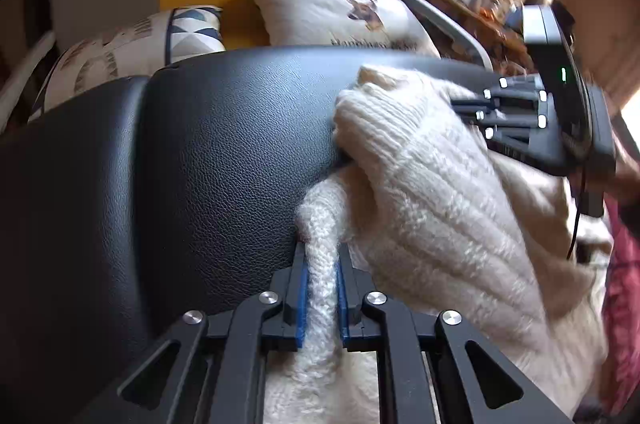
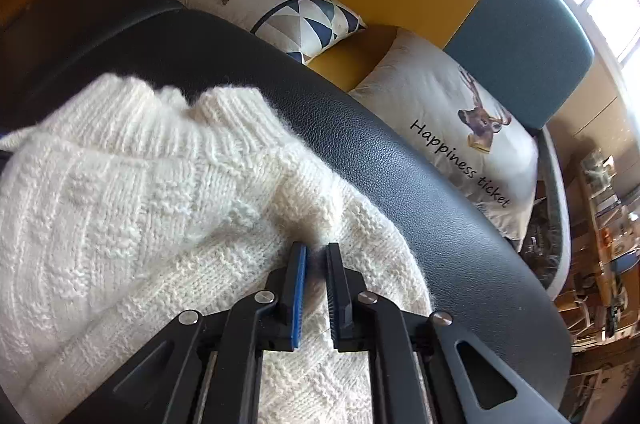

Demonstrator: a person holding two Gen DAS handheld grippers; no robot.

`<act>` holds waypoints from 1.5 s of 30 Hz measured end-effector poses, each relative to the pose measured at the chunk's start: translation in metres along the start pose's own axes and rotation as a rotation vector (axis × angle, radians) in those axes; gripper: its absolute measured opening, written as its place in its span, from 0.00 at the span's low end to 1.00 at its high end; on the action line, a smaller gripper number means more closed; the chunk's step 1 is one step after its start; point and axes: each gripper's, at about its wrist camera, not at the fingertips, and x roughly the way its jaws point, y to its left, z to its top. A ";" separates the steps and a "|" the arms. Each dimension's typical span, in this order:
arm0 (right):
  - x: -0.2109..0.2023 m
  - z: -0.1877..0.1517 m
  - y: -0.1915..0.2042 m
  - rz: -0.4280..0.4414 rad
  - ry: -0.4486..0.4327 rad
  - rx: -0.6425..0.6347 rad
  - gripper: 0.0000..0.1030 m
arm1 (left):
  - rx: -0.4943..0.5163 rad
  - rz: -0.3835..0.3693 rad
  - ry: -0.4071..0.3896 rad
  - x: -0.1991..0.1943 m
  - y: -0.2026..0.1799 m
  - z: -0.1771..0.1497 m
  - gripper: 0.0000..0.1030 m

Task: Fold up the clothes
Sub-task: 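Grasp the sweater collar with the left gripper while the right gripper pinches the body, then spread the sweater over the bench and open both grippers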

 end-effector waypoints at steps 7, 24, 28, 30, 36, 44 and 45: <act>-0.012 -0.011 -0.033 -0.109 -0.023 0.160 0.03 | -0.015 0.181 -0.244 -0.042 -0.005 0.015 0.10; 0.004 -0.031 -0.077 -0.037 0.034 0.449 0.11 | 0.096 0.267 -0.066 0.027 0.016 0.085 0.18; -0.033 -0.043 -0.090 0.108 -0.064 0.560 0.13 | -0.001 0.222 -0.112 -0.026 0.040 0.078 0.22; -0.059 -0.057 -0.087 0.172 -0.116 0.588 0.21 | -0.071 0.177 -0.123 -0.053 0.053 0.063 0.27; -0.121 -0.132 -0.052 0.386 -0.150 0.700 0.21 | -0.305 -0.030 -0.103 -0.123 0.087 -0.035 0.36; -0.162 -0.202 0.027 0.462 -0.095 0.698 0.21 | -0.675 -0.028 -0.152 -0.192 0.112 -0.204 0.36; -0.163 -0.204 0.036 0.462 -0.086 0.688 0.21 | -0.749 0.007 -0.180 -0.207 0.122 -0.227 0.36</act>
